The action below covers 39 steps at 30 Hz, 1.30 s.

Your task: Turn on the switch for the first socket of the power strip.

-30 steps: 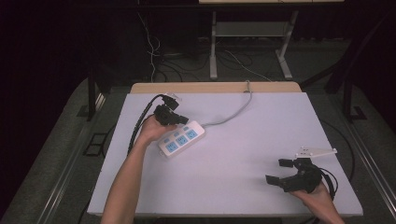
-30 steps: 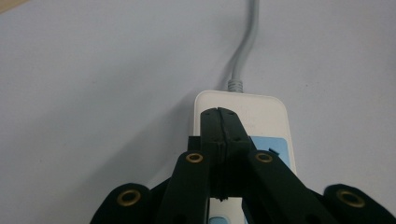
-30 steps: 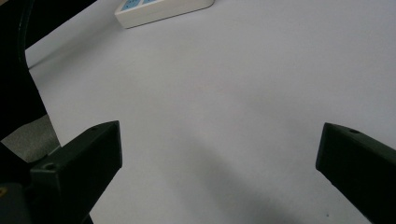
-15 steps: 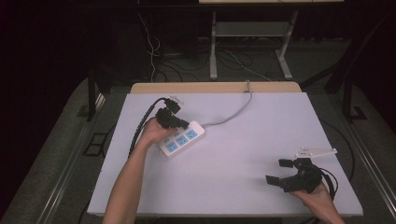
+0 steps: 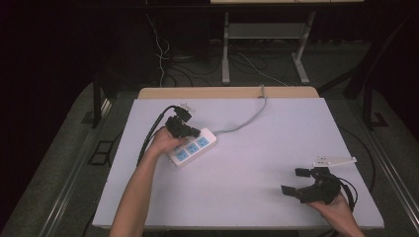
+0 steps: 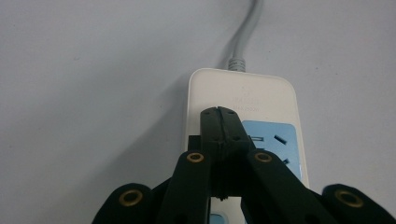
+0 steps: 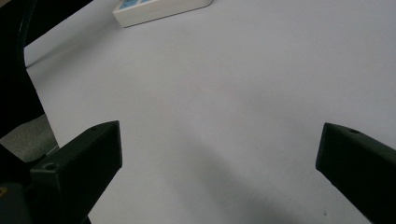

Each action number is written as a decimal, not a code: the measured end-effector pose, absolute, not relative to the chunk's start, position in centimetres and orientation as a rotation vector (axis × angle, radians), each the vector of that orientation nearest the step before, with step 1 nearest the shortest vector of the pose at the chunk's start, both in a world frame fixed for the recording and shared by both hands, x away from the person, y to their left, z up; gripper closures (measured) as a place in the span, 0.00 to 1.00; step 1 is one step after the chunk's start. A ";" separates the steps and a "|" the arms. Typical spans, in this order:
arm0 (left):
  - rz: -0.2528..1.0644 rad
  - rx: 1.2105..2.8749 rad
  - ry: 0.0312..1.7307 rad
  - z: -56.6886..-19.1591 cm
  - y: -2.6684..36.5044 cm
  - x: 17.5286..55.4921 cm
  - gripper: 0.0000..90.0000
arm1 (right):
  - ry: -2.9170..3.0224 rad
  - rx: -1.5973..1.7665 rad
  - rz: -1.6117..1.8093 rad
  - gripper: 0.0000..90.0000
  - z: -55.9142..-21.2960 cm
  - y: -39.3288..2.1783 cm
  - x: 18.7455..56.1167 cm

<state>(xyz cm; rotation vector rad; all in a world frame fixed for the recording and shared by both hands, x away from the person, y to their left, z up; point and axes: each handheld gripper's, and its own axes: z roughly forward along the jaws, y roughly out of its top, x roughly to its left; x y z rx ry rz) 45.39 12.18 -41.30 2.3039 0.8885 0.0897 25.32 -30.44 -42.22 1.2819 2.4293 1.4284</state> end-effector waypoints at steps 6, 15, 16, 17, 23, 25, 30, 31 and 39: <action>0.088 2.307 0.912 -41.2 12.0 45.4 1.00 | 2.421 1.279 1.432 0.00 -42.1 -30.6 25.3; 0.096 2.324 0.918 -41.0 11.8 45.4 1.00 | 2.411 1.284 1.435 0.00 -42.1 -30.9 25.4; 0.097 2.326 0.919 -41.0 11.8 45.4 1.00 | 2.410 1.285 1.436 0.00 -42.1 -30.9 25.4; 0.100 2.327 0.918 -41.0 11.8 45.4 1.00 | 2.409 1.289 1.436 0.00 -42.1 -30.9 25.4; 0.129 2.350 0.918 -40.7 11.3 45.2 0.99 | 2.402 1.292 1.442 0.00 -42.1 -31.1 25.4; 0.130 2.373 0.906 -40.5 11.2 45.2 0.99 | 2.398 1.291 1.444 0.00 -42.1 -31.1 25.4; 0.158 2.349 0.906 -39.9 11.3 45.1 0.99 | 2.393 1.298 1.448 0.00 -42.1 -31.1 25.4; 0.161 2.353 0.908 -39.8 11.3 45.1 0.99 | 2.393 1.299 1.448 0.00 -42.1 -31.2 25.4; 0.193 2.347 0.898 -38.5 11.4 44.7 0.99 | 2.388 1.301 1.449 0.00 -42.0 -31.3 25.4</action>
